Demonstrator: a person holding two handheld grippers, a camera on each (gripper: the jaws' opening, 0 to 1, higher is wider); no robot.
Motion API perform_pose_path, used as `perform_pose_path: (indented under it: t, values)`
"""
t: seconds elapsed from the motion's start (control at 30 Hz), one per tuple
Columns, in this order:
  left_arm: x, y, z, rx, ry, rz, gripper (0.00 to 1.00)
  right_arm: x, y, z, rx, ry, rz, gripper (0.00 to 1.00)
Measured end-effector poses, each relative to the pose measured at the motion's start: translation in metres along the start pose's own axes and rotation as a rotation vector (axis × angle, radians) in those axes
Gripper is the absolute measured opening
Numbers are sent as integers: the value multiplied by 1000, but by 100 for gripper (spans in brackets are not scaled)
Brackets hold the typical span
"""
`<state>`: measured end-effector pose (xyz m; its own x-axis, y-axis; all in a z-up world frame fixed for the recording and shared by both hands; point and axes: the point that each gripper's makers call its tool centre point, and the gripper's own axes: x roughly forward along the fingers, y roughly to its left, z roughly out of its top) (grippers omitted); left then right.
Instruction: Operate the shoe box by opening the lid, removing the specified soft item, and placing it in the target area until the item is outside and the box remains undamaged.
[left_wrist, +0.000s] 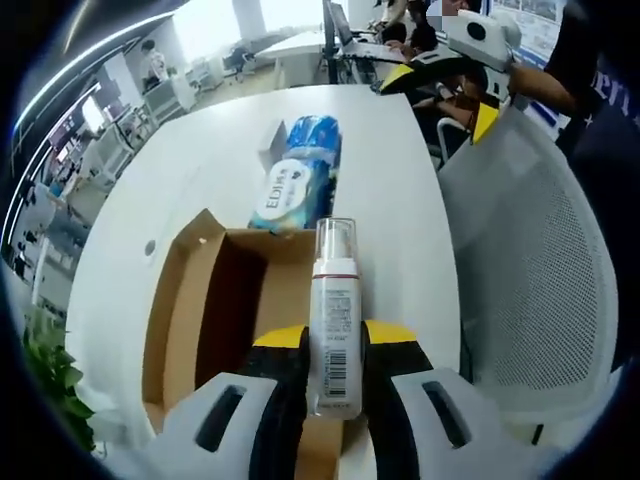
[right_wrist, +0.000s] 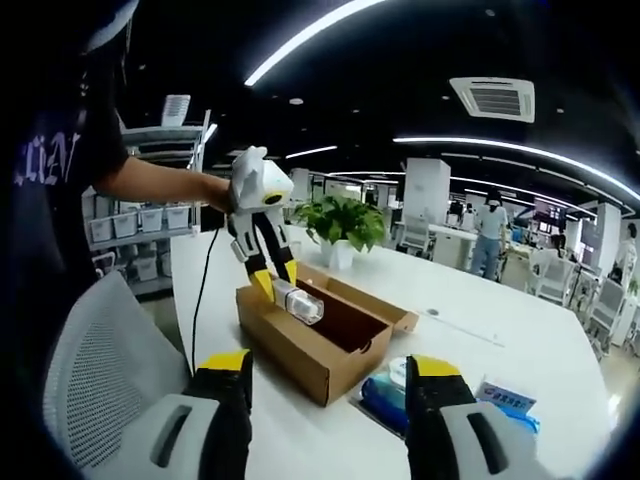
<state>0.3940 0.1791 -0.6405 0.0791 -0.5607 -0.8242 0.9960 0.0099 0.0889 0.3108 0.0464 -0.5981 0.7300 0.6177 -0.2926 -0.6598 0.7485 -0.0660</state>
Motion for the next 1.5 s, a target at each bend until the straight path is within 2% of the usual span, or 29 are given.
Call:
perform_pose_path:
  t: [0.23, 0.3, 0.47, 0.93, 1.07, 1.23, 1.37, 1.5]
  values:
    - [6, -10, 17, 44, -26, -24, 19, 1, 4, 6, 5, -11, 24, 53]
    - [7, -14, 22, 56, -38, -32, 19, 0, 8, 15, 44, -50, 50, 53]
    - [9, -23, 34, 97, -70, -48, 19, 2, 11, 16, 16, -28, 74, 52]
    - [21, -40, 48, 138, -107, -90, 19, 13, 27, 16, -22, -8, 135, 45]
    - [22, -47, 52, 161, -117, -113, 19, 15, 31, 14, -28, 6, 158, 39]
    - [22, -55, 58, 186, -136, -146, 19, 16, 34, 8, -46, 27, 171, 39]
    - [22, -61, 62, 190, -152, -178, 19, 17, 28, 3, -55, 27, 148, 46]
    - [23, -70, 69, 196, -171, -215, 19, 20, 25, -6, -36, 28, 156, 45]
